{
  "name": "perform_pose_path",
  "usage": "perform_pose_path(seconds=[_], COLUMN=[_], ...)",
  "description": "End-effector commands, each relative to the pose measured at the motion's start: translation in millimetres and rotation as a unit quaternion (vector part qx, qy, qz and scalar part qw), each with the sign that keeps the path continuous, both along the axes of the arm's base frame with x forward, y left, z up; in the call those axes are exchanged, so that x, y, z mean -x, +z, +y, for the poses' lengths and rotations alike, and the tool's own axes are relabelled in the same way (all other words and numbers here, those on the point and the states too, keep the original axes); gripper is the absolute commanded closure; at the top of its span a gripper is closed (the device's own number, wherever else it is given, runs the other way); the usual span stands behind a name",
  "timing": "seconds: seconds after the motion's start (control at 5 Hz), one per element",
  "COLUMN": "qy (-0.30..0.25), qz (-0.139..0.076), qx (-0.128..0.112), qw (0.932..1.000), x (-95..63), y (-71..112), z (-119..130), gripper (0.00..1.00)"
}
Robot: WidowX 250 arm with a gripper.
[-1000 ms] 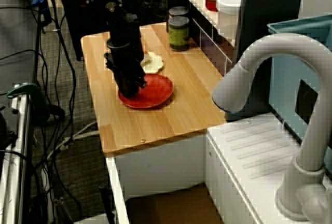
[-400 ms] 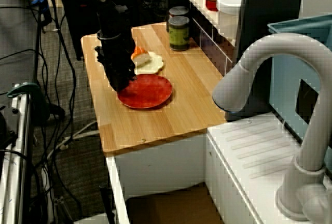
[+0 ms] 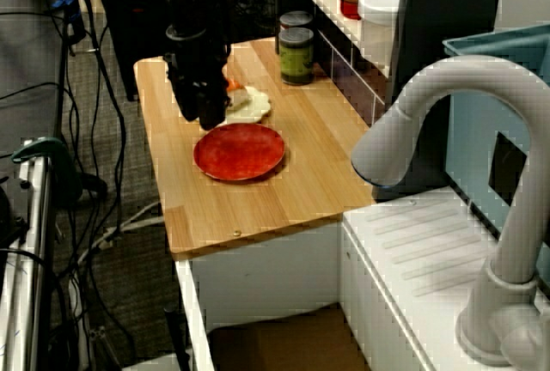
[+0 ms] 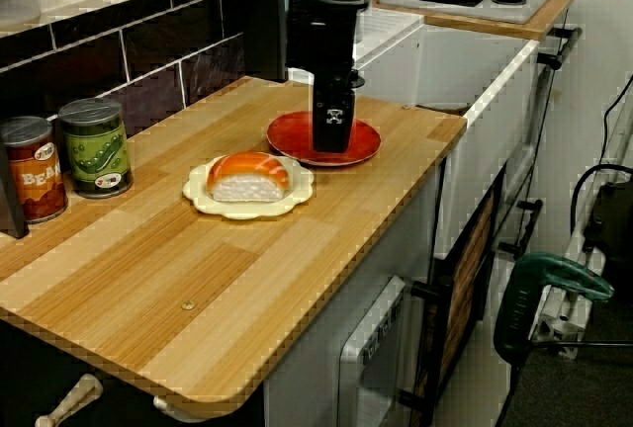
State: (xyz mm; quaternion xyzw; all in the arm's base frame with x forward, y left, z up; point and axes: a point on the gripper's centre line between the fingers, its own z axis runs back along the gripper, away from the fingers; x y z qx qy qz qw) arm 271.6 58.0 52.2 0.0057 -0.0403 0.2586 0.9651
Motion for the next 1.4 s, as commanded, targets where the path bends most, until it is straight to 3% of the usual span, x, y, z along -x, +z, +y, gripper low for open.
perform_pose_path(seconds=[0.0, 0.4, 0.6, 1.2], qy=[-0.008, -0.019, -0.017, 0.008], qz=[-0.02, -0.002, -0.003, -0.001], qx=[-0.001, -0.004, -0.007, -0.017], qw=[0.9998, 0.9998, 0.9998, 0.9998], x=[-16.1, -20.2, -19.6, -22.7], y=[24.0, 26.6, 23.2, -5.7], z=[37.3, 57.1, 63.4, 55.8], gripper=[0.0, 0.0, 0.0, 0.0])
